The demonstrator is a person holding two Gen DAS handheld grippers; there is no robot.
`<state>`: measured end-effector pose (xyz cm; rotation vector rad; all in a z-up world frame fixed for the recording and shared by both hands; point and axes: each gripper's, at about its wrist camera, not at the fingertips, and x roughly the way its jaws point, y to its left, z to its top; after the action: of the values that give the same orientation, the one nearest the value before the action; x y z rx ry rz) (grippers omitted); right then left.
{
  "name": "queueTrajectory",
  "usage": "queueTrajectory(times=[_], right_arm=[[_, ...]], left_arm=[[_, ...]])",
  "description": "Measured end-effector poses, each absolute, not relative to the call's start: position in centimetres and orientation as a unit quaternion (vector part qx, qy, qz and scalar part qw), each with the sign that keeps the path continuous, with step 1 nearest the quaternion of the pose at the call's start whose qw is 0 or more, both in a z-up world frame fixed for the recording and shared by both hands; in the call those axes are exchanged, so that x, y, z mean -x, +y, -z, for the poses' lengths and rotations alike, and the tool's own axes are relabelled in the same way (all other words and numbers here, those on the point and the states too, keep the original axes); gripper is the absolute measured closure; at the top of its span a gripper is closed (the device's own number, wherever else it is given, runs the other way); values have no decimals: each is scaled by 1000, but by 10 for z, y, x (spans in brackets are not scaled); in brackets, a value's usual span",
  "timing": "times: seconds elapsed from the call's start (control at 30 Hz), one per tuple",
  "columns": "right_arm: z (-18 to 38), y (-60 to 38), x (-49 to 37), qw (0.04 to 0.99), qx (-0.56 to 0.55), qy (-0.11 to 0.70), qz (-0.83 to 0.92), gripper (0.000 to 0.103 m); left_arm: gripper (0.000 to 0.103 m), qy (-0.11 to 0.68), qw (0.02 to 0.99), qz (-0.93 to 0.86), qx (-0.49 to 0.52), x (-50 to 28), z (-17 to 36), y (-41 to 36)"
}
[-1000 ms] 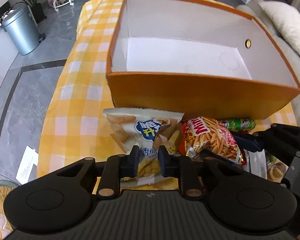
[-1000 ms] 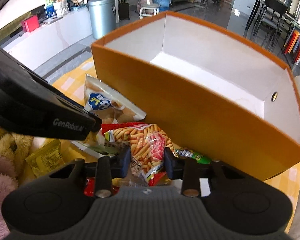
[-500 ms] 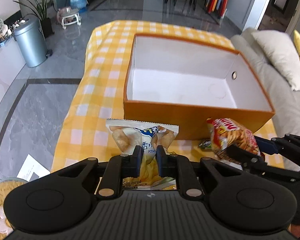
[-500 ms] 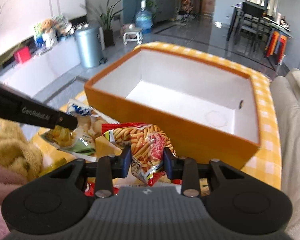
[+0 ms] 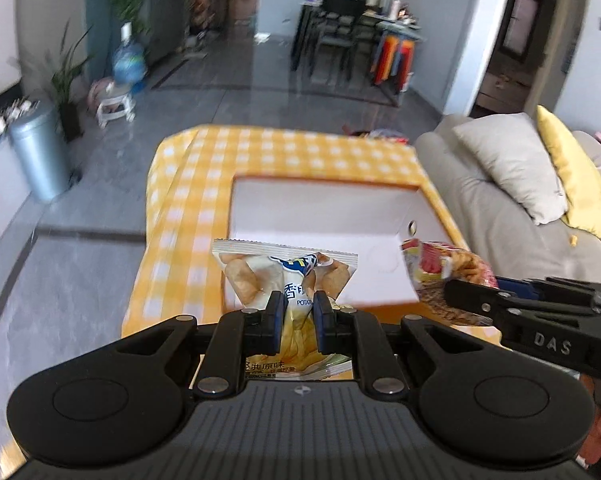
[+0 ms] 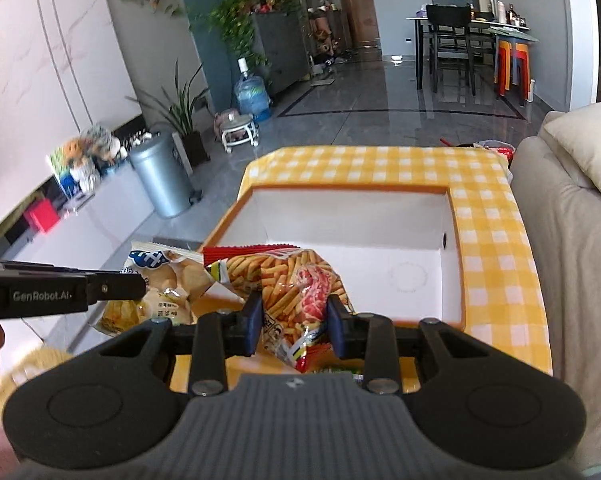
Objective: Organize snacks
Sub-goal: 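Carry both bags over the orange box and open both grippers to drop them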
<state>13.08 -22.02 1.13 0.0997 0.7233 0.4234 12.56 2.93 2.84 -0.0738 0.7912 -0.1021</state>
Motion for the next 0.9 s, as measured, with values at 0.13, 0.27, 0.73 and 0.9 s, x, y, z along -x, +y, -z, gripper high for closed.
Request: queueTrajectory(times=[0.13,0.27,0.73,0.9], right_arm=[[-26,-223,-157,907,-71,361,-204,72],[-32,-221,-190,897,-101,381,-201,72],[55,-195,-294,810,-170,538,-157,72],[84,-183,-310,785,-162,582,-139,72]], left_arm=[[87,375,924,73,10,-153,-40,22],[87,376,923,83,-23,-181,-37,13],[87,516,843,108,-108,-259,49,4],[87,558,815,102,-116,-273,73,-1]])
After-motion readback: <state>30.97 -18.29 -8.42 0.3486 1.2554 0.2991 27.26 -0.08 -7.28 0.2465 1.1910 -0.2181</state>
